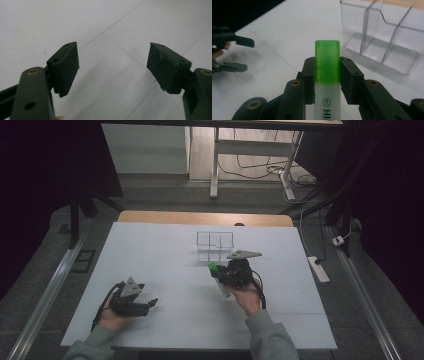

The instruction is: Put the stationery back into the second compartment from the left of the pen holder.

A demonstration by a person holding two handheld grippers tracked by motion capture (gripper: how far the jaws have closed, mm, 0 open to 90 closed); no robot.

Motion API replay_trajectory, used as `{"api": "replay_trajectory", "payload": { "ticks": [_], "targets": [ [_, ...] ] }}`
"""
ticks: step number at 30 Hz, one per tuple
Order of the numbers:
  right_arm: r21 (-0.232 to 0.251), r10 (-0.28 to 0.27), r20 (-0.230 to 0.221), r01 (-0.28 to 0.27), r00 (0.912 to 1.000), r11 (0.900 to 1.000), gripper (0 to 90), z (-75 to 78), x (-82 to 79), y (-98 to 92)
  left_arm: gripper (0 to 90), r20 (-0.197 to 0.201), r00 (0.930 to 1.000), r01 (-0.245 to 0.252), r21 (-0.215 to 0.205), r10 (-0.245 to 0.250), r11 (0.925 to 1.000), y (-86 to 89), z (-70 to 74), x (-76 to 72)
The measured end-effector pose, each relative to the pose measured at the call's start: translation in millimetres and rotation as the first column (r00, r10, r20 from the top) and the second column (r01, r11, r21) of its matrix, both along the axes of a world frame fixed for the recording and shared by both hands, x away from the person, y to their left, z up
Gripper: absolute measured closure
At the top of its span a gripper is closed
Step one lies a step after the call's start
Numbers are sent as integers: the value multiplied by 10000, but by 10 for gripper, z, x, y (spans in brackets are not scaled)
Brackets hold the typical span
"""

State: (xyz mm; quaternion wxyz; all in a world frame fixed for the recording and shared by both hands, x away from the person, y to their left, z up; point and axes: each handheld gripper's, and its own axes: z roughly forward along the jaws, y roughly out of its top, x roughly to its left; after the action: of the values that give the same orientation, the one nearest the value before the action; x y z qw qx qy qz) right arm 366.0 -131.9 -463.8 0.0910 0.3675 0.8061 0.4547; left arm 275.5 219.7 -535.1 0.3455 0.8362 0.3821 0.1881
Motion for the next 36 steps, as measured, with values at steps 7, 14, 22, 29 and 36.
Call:
{"api": "replay_trajectory", "payload": {
  "ticks": [7, 14, 22, 29, 36],
  "targets": [
    [659, 270, 182, -282, 9995, 9974, 675, 25, 55, -43, 257, 1, 10000, -27, 4, 27, 10000, 5, -1, -4],
    [836, 540, 371, -569, 9979, 9949, 675, 27, 94, -65, 257, -6, 10000, -26, 33, 26, 10000, 8, -3, -7],
    [1268, 529, 620, -604, 9967, 9901, 675, 62, 138, -75, 257, -8, 10000, -35, 61, 35, 10000, 10, -5, -7],
    [1569, 600, 911, -738, 9940, 9849, 675, 151, 208, -29, 257, -11, 10000, -3, 79, 3, 10000, 7, -7, -10],
    [1820, 663, 1099, -856, 9917, 9796, 675, 221, 271, -10, 257, -24, 10000, 14, 81, -14, 10000, 7, -9, -9]
  ]
}}
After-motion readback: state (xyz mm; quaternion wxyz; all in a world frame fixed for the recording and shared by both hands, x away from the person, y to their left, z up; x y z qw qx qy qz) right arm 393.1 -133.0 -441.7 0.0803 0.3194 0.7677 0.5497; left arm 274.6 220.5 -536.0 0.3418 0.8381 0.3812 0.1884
